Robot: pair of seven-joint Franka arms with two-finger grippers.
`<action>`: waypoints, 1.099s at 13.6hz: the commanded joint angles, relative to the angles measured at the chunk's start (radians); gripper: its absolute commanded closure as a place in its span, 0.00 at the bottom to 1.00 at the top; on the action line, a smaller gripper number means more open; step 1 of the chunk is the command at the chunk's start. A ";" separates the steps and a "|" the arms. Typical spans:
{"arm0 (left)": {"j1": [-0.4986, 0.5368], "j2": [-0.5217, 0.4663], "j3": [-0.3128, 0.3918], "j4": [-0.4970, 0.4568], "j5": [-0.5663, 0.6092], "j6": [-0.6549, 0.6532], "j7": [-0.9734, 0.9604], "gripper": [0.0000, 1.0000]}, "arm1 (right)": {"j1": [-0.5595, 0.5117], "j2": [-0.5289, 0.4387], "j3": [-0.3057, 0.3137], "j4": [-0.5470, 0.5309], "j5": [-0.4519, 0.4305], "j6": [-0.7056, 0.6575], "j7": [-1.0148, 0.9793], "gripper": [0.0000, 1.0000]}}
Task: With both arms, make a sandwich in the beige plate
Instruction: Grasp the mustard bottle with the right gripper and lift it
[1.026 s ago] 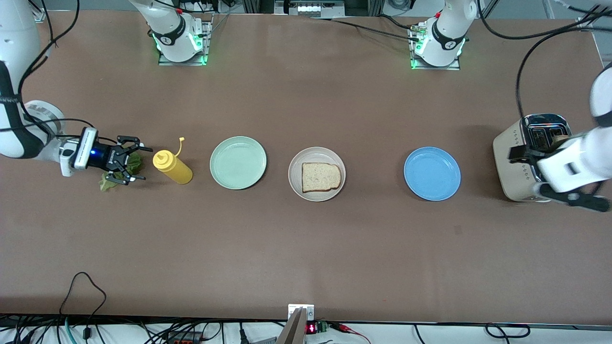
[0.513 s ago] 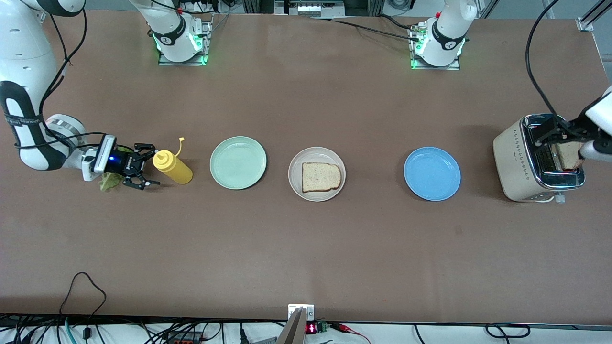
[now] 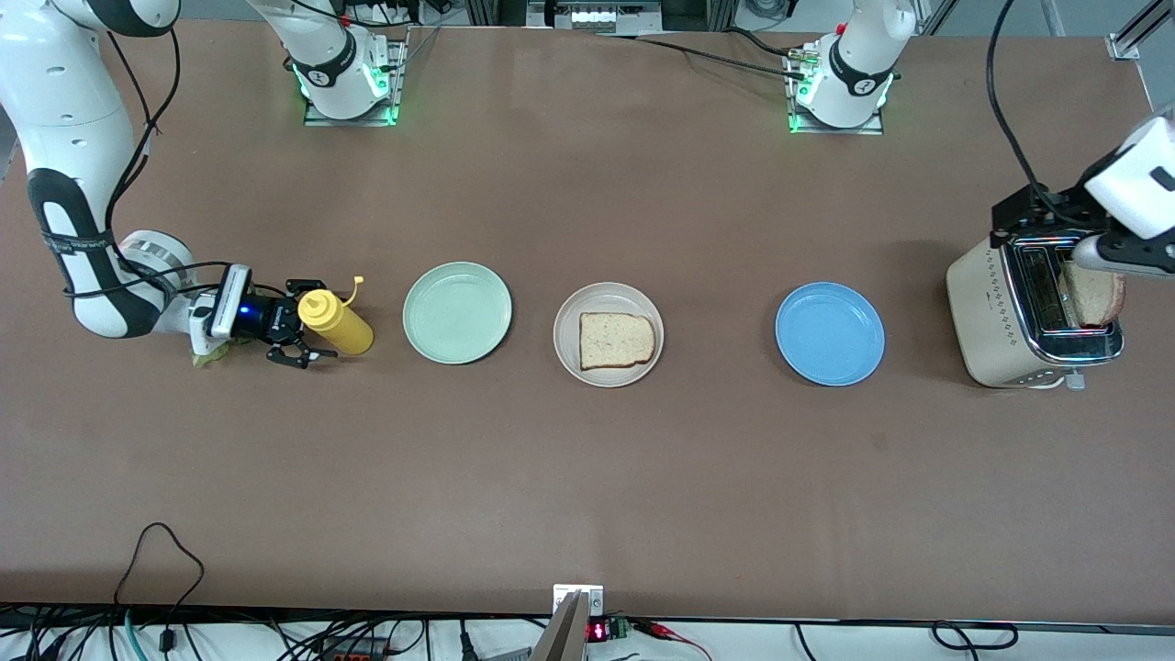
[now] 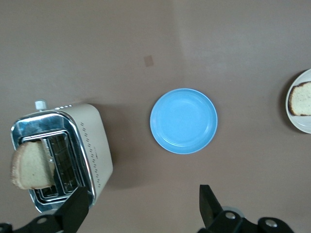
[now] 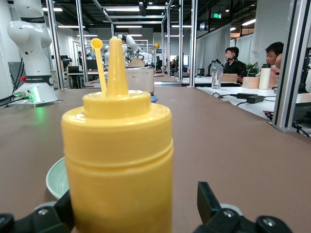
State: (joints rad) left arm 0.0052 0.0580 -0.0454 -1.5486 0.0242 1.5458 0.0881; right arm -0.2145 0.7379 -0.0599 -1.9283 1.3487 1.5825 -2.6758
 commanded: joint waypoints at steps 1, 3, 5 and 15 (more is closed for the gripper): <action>-0.007 -0.015 -0.001 -0.004 -0.009 -0.020 -0.011 0.00 | 0.007 0.009 -0.003 0.011 0.017 -0.015 -0.013 0.00; -0.008 -0.015 -0.001 -0.004 -0.004 -0.020 -0.011 0.00 | 0.011 0.008 -0.003 0.011 0.017 -0.013 -0.013 0.34; -0.007 -0.018 -0.001 -0.005 -0.006 -0.032 0.005 0.00 | 0.011 0.006 -0.003 0.011 0.017 -0.013 -0.012 0.56; -0.007 -0.020 -0.037 -0.002 -0.004 -0.081 0.005 0.00 | 0.233 -0.245 -0.014 0.022 -0.077 0.400 0.371 0.63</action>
State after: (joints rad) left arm -0.0027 0.0559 -0.0733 -1.5484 0.0242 1.4825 0.0857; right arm -0.0483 0.5790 -0.0619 -1.8857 1.3159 1.8931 -2.4137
